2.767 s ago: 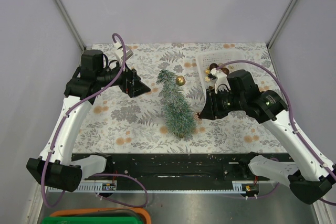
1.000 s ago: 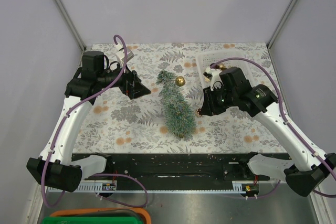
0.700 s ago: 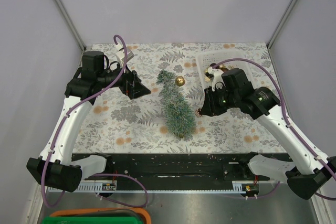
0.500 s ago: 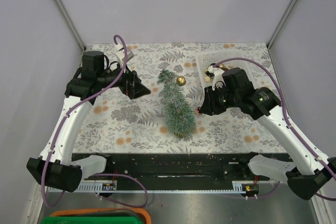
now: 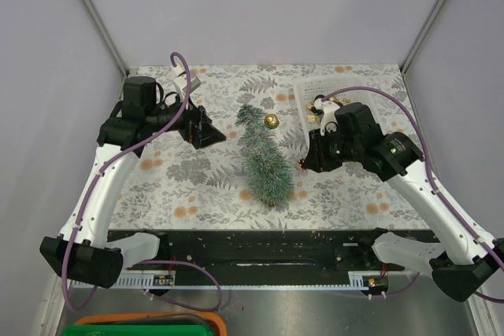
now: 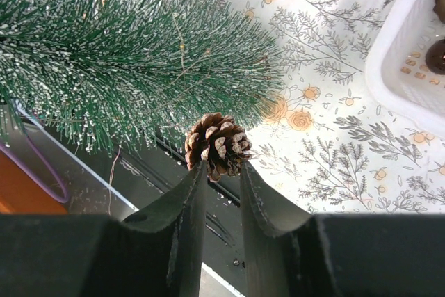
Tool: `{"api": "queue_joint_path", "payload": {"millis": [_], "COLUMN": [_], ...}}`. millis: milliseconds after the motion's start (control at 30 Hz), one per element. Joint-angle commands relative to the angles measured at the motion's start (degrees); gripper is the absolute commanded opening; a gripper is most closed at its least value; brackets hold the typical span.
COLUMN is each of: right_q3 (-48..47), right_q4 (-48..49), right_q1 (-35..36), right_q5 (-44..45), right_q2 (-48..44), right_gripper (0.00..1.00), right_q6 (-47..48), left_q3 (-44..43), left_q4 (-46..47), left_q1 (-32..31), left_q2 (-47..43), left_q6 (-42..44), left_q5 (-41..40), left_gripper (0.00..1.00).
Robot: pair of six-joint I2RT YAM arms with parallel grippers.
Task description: Decorate the small christmas tree
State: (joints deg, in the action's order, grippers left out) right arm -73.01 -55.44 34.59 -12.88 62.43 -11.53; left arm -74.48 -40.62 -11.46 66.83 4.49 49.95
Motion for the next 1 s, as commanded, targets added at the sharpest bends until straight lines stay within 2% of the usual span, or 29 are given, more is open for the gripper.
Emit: {"api": "queue_joint_path", "payload": {"millis": [0, 967], "right_q3": [-0.02, -1.96], "right_q4": [0.33, 6.66], "right_q1": [0.48, 0.48], "right_q5": [2.78, -4.61], "right_q2": [-2.14, 3.31], "right_gripper": [0.3, 0.3], "right_q6": [1.16, 1.16], "left_q3": [-1.2, -1.37], "left_q4": [1.6, 1.6], "left_q1": [-0.14, -0.14], "left_q2": [-0.38, -0.29], "left_q6": [0.25, 0.43], "left_q5": [1.37, 1.2], "left_gripper": [0.93, 0.93]}}
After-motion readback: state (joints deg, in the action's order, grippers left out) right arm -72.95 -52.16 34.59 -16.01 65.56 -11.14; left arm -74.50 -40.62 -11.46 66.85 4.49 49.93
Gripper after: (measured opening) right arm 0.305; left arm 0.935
